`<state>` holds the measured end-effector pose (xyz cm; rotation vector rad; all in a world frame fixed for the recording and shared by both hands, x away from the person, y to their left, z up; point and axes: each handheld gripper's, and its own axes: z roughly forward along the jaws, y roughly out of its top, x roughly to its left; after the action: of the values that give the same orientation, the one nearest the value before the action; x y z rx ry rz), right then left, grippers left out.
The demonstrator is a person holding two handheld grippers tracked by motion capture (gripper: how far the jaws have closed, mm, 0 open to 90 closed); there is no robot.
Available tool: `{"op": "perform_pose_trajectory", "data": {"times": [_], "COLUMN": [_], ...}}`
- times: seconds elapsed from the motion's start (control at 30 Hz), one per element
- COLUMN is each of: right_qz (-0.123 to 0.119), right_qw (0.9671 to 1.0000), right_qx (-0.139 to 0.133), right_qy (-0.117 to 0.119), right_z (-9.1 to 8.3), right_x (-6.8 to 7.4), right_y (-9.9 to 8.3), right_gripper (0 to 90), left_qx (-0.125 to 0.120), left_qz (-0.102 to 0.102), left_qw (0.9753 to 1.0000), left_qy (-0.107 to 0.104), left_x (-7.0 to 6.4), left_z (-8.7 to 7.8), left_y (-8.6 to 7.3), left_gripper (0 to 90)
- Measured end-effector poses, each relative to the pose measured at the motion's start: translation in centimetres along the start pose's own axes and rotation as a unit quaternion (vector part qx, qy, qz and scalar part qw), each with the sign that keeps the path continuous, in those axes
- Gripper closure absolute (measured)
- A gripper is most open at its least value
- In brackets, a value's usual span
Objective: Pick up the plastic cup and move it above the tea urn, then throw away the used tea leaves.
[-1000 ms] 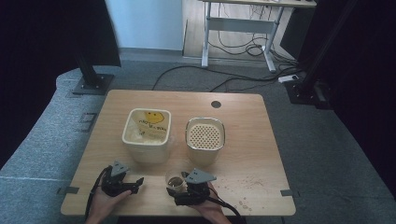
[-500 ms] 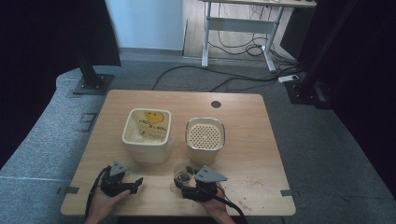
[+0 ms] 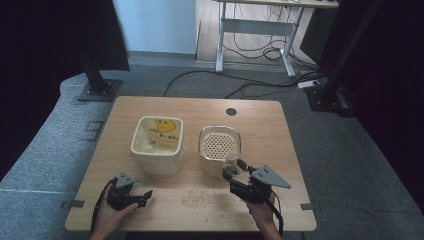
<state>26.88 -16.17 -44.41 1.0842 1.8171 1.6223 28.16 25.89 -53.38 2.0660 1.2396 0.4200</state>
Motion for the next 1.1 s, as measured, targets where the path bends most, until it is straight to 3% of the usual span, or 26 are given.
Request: {"op": "perform_pose_trajectory", "data": {"times": [0.13, 0.4, 0.63, 0.73, 0.9, 1.1], "right_qz": [0.003, 0.015, 0.004, -0.012, -0.060, -0.083], "right_qw": [0.9996, 0.9984, 0.9968, 0.9954, 0.9917, 0.9872], "right_qx": [-0.011, -0.024, -0.038, -0.031, -0.016, 0.004], "right_qy": [-0.025, -0.048, -0.071, -0.089, -0.112, -0.136], "right_z": [-0.4, -0.8, -0.3, 0.1, 0.7, 1.6], "right_x": [-1.0, -2.5, -3.8, -4.2, -4.4, -4.9], "right_y": [0.4, 1.1, 2.1, 2.8, 4.1, 5.0], "right_gripper": [36.2, 36.2, 36.3, 36.3, 36.3, 36.3], "left_qx": [0.002, -0.001, 0.002, 0.003, 0.007, 0.009], "left_qz": [0.000, -0.003, -0.005, -0.004, -0.003, -0.002], "left_qw": [1.0000, 1.0000, 0.9999, 0.9999, 0.9999, 0.9999], "left_qy": [-0.001, -0.003, -0.014, -0.015, -0.014, -0.014], "left_x": [0.0, 0.0, -0.1, -0.1, -0.1, -0.2], "left_z": [0.0, -0.1, 0.0, 0.0, 0.2, 0.2], "left_y": [0.0, 0.0, 0.0, 0.0, 0.0, -0.1], "left_gripper": [14.8, 14.9, 14.8, 14.9, 14.8, 14.8]}}
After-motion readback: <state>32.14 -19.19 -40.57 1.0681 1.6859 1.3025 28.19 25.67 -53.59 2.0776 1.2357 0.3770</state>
